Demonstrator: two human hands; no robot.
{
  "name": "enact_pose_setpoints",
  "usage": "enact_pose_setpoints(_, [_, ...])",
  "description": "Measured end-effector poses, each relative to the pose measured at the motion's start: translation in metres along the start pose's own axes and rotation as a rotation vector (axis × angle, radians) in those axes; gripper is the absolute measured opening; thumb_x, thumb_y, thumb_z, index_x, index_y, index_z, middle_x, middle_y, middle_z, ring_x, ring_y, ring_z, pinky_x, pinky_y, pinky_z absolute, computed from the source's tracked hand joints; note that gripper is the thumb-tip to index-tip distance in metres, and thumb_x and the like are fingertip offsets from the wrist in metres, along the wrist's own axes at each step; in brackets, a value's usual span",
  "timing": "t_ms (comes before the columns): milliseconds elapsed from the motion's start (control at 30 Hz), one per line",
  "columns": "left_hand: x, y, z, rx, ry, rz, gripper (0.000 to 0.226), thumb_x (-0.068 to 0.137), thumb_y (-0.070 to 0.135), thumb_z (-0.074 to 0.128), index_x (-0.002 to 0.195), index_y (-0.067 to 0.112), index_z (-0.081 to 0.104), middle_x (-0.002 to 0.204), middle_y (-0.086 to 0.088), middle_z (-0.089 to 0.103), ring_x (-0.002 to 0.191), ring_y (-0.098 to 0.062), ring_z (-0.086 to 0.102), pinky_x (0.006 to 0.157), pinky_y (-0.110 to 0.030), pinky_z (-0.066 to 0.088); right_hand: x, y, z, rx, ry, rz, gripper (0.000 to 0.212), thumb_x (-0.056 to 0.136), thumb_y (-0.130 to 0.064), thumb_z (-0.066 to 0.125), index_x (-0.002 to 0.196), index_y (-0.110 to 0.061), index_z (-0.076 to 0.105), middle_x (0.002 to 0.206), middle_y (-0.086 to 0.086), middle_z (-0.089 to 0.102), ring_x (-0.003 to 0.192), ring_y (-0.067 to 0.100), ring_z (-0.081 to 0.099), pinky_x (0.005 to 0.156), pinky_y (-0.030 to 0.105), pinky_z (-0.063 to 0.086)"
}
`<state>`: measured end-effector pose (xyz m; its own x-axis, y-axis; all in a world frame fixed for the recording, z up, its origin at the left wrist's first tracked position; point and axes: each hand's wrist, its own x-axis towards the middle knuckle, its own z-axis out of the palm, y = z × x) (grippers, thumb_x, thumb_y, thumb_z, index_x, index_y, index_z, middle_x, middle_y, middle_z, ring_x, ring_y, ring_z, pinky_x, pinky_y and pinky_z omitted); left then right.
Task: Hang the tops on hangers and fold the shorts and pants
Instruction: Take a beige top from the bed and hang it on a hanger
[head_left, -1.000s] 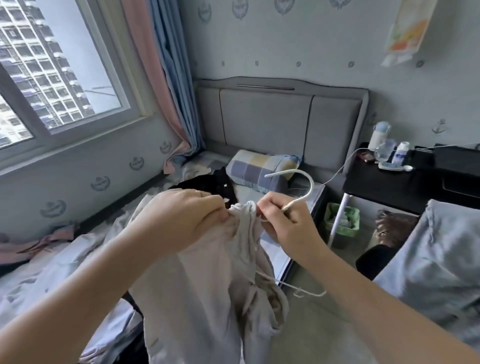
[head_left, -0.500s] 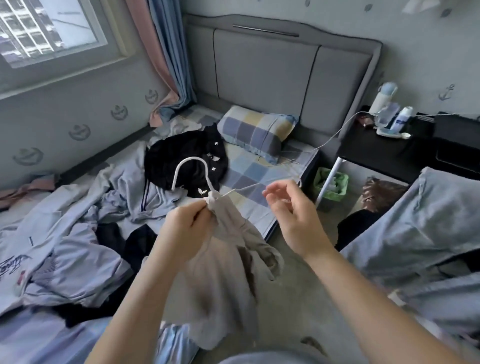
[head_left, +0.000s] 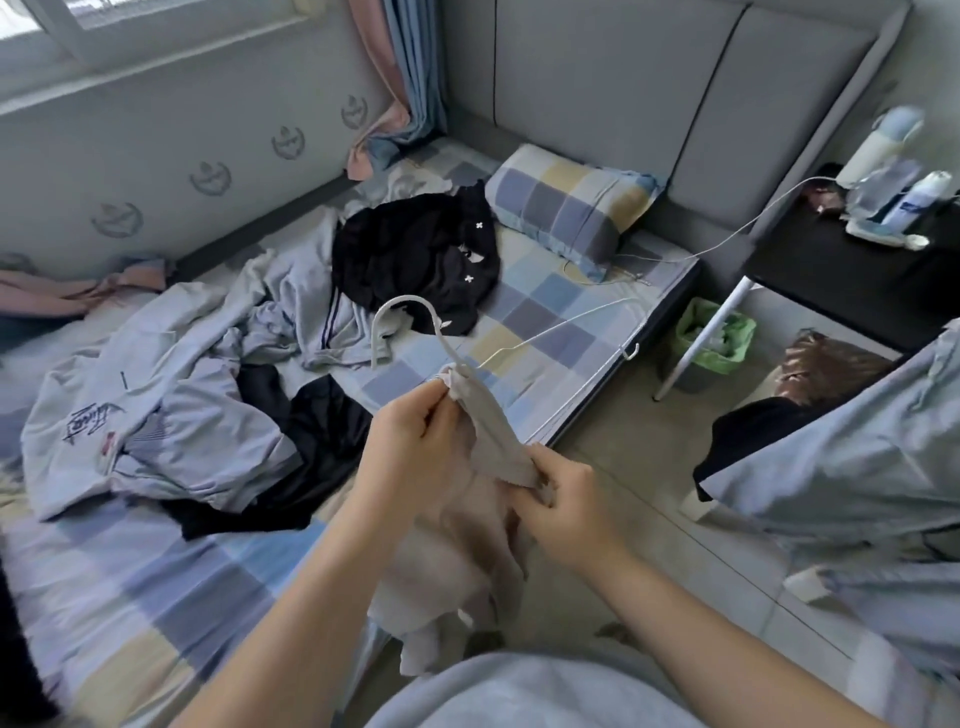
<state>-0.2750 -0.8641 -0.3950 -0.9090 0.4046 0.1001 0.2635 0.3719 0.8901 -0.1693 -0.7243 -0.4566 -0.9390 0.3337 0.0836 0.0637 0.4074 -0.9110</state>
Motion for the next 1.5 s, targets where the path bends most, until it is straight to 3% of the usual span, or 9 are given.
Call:
enact_pose_setpoints(133, [-0.002,-0.012,0.002,0.121,-0.023,-0.048,0.029,0.1,0.013,0.052,0.071,0.008,0.053,0.059,0.001,0.046,0.057,-0.007,0.034,0.053,-0.02,0.031,-0.008,0.014,-0.009,0.177,-0.168,0.173,0.027,0.076,-0.038,0.072,0.075,-0.014,0.06,0.063,-0.01,0.051,0.061,0.005,0.044,0.054,0.028,0.042])
enact_pose_setpoints(300, [-0.007,-0.021,-0.003,0.083,-0.214,-0.021,0.025,0.103,0.026,0.052,0.087,0.016,0.068,0.066,-0.003,0.056,0.059,-0.007,0.039,0.055,-0.027,0.033,-0.013,0.052,-0.03,-0.097,-0.368,0.328,0.012,0.075,-0.021,0.072,0.074,-0.013,0.064,0.082,0.016,0.063,0.079,0.035,0.066,0.075,0.054,0.057])
enact_pose_setpoints(433, [-0.006,-0.03,-0.014,0.089,-0.396,-0.04,0.036,0.095,0.053,0.051,0.092,0.021,0.069,0.056,0.013,0.042,0.049,-0.007,0.031,0.047,-0.024,0.026,-0.015,0.081,-0.046,-0.454,-0.426,0.352,0.023,0.078,-0.027,0.064,0.066,-0.03,0.046,0.062,-0.009,0.054,0.077,0.011,0.055,0.12,0.046,0.019])
enact_pose_setpoints(633, [-0.005,-0.034,-0.033,0.088,-0.425,-0.065,0.053,0.084,0.074,0.05,0.097,0.029,0.073,0.054,0.009,0.039,0.049,-0.009,0.031,0.047,-0.024,0.025,-0.015,0.107,-0.071,-0.787,-0.52,0.342,0.026,0.086,-0.05,0.046,0.077,-0.029,0.059,0.083,-0.019,0.059,0.121,0.005,0.044,0.117,0.06,-0.013])
enact_pose_setpoints(833, [-0.006,-0.034,-0.042,0.194,-0.547,-0.197,0.041,0.099,0.046,0.056,0.077,0.012,0.061,0.05,0.008,0.035,0.045,-0.009,0.027,0.043,-0.017,0.024,-0.004,0.108,-0.099,-0.788,-0.239,0.35,0.021,0.093,-0.02,0.044,0.089,-0.037,0.056,0.121,-0.029,0.055,0.148,0.012,0.023,0.118,0.056,-0.009])
enact_pose_setpoints(1133, [-0.003,-0.014,-0.007,0.38,-0.585,-0.125,0.037,0.101,0.036,0.055,0.074,0.014,0.065,0.074,-0.008,0.065,0.059,-0.008,0.047,0.062,-0.041,0.049,0.015,0.003,-0.096,-0.198,-0.153,0.06,0.038,0.094,-0.015,0.047,0.127,-0.016,0.066,0.132,-0.003,0.064,0.126,0.007,0.053,0.106,0.021,0.04])
enact_pose_setpoints(1233, [-0.001,0.0,0.007,0.385,-0.467,-0.006,0.03,0.1,0.023,0.056,0.071,0.015,0.059,0.065,0.0,0.058,0.056,-0.007,0.04,0.061,-0.041,0.046,0.021,-0.032,-0.08,-0.203,-0.259,-0.043,0.032,0.098,-0.025,0.048,0.12,-0.014,0.068,0.122,-0.003,0.068,0.12,0.01,0.058,0.106,0.029,0.042])
enact_pose_setpoints(1333, [0.002,0.013,0.011,0.281,-0.325,0.07,0.027,0.093,0.015,0.062,0.071,0.031,0.06,0.064,0.016,0.061,0.055,-0.007,0.048,0.056,-0.024,0.043,0.024,-0.051,-0.072,-0.221,-0.249,-0.103,0.025,0.097,-0.031,0.046,0.088,-0.012,0.06,0.083,-0.003,0.061,0.085,0.016,0.057,0.086,0.043,0.045])
enact_pose_setpoints(1500, [0.003,0.02,0.013,0.185,-0.195,0.155,0.016,0.09,0.01,0.072,0.082,0.024,0.073,0.083,0.027,0.065,0.088,-0.012,0.061,0.08,-0.039,0.049,0.023,-0.049,-0.085,-0.028,-0.266,0.066,0.015,0.087,-0.034,0.059,0.087,-0.03,0.044,0.076,-0.01,0.043,0.07,0.009,0.042,0.073,0.041,0.044])
